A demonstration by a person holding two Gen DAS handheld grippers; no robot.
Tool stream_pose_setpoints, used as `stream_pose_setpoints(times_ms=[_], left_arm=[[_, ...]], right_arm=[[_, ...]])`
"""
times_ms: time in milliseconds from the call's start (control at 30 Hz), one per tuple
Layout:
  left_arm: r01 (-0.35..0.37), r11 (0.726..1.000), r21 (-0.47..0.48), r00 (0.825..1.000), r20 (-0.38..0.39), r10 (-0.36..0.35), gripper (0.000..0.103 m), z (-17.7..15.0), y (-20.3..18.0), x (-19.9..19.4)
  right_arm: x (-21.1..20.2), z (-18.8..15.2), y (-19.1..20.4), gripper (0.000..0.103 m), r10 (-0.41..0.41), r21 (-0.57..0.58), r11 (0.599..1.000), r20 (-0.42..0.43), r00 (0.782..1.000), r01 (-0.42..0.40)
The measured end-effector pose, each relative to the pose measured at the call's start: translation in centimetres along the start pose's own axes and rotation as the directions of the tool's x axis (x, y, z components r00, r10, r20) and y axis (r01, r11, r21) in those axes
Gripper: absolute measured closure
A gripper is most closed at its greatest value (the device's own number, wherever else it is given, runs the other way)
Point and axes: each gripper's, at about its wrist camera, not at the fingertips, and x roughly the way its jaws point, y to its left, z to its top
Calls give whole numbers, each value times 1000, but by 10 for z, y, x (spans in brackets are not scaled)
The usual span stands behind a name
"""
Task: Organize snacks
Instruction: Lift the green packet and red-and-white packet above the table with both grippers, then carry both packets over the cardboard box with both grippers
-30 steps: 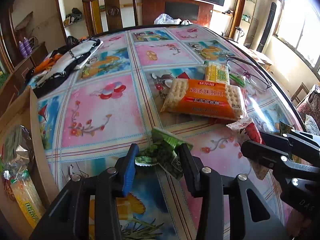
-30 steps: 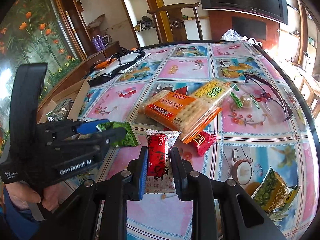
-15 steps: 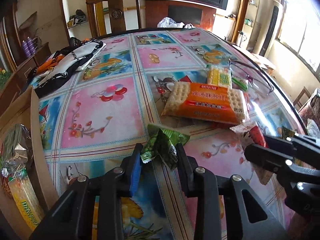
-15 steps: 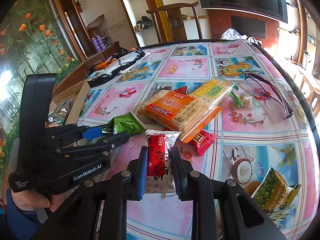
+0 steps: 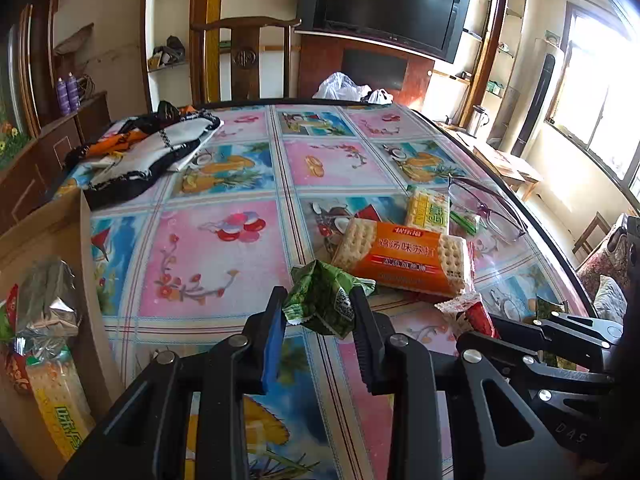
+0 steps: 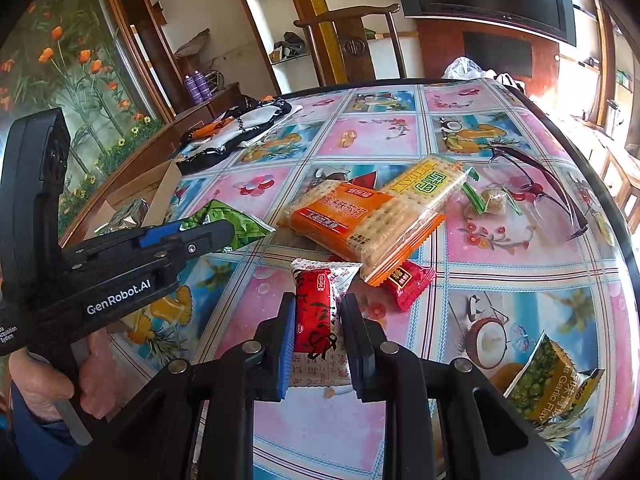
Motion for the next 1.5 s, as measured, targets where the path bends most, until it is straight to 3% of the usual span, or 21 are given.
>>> stream_pose_setpoints(times_ms=[300,533,1000,1500], left_arm=[[-118,993,-3,987,112,118,73,3,2,-17],[-158,987,21,978,139,153,73,4,-1,-20],[-149,989,7,967,212,144,73,6,3,-45],[-130,990,-54,958,249,139,73,8,25,-67]], right_arm=[[-6,0,4,79,25,-10,1000,30,999,-24],[-5,1,5,79,22,-9,1000,31,999,-22],[0,-2,7,79,21,-11,1000,37,999,-21],[12,5,42,79,112,9,994,40,993,-112]])
